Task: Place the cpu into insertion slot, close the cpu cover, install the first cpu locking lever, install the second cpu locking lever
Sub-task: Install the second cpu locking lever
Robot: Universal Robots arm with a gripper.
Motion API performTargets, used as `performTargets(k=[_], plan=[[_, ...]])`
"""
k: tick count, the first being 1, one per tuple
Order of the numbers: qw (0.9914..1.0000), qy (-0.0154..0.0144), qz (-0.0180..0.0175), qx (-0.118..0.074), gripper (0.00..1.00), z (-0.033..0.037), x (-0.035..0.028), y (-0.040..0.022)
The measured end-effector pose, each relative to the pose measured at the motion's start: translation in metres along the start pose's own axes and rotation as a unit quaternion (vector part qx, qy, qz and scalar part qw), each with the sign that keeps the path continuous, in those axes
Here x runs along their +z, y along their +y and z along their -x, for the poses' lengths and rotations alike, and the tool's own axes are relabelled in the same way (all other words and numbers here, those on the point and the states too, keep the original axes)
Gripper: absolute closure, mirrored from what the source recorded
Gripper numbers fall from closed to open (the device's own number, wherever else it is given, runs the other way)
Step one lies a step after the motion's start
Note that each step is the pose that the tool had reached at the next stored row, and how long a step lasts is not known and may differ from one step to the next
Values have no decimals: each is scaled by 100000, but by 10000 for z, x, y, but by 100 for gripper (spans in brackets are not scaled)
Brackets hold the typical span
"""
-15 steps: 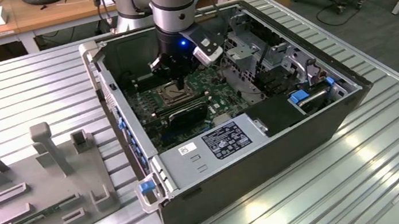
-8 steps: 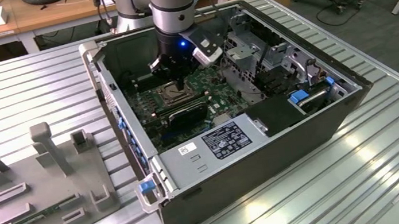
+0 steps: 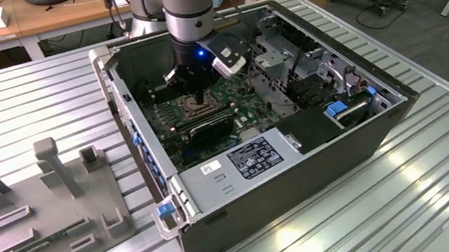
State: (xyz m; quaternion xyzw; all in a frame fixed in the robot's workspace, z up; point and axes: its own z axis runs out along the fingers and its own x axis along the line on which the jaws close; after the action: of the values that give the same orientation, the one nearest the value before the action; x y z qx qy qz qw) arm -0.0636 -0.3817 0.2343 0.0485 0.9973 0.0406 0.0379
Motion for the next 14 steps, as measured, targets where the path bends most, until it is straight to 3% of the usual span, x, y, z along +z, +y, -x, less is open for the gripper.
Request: performTargets(k=[4,14], plan=[[100000,-67,12,-5,90,-25,24,-4],[100000,-85,7,-9,90,-81,171,-22]])
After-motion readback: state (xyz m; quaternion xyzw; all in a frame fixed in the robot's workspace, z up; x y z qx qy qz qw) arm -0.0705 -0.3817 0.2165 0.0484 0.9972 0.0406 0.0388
